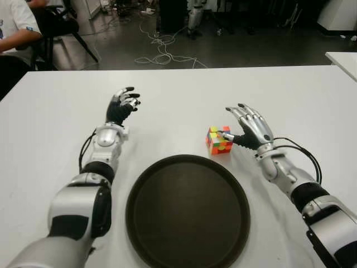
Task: Pick up the Rubik's Cube and put it in the plate
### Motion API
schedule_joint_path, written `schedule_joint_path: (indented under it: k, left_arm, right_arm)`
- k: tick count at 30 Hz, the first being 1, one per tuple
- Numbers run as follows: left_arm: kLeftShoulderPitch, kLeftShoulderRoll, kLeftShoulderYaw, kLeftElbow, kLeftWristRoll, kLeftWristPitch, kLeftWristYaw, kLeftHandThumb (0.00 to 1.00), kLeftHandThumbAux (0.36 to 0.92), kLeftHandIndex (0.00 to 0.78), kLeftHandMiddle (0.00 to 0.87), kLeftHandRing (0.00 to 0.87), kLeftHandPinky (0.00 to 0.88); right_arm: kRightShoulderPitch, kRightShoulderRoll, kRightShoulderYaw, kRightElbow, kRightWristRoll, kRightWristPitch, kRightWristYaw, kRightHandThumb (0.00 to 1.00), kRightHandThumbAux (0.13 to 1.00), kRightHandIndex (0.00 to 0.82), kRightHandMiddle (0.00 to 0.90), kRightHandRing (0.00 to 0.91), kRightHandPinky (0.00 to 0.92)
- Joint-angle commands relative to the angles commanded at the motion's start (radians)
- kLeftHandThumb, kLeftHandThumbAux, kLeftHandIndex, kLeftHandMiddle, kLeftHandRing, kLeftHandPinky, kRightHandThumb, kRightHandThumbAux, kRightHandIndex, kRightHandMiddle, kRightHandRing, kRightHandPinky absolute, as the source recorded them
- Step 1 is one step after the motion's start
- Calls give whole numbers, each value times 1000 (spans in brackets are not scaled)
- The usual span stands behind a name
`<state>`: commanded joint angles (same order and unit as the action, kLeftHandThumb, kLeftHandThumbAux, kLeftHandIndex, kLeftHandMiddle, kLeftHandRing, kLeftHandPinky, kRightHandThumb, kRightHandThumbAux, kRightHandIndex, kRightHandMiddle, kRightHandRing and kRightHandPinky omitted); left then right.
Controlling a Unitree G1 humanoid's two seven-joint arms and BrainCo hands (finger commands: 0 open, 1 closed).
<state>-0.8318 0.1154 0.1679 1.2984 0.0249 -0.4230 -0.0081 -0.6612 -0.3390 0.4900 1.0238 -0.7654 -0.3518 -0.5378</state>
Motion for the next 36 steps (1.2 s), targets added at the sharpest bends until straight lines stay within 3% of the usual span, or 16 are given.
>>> schedule_joint_path:
  k: [13, 29, 36]
  left_arm:
    - [-4, -1, -2, 3, 4, 3, 9, 439, 724, 219, 322, 320, 317]
    - [-5, 3, 3, 4, -1, 7, -4, 477, 726, 221, 324, 327, 325]
    - [-6, 6, -2, 6, 6, 12, 4, 445, 726, 220, 317, 320, 324]
  right_arm:
    - [-67, 8, 47, 42, -25, 22, 61, 183, 166, 0, 0, 0, 0]
    - [-84, 22, 92, 56, -28, -1, 94, 193, 163, 0, 0, 0, 0]
    - [-92, 29, 110, 60, -34, 9, 102, 190, 169, 0, 0, 0, 0]
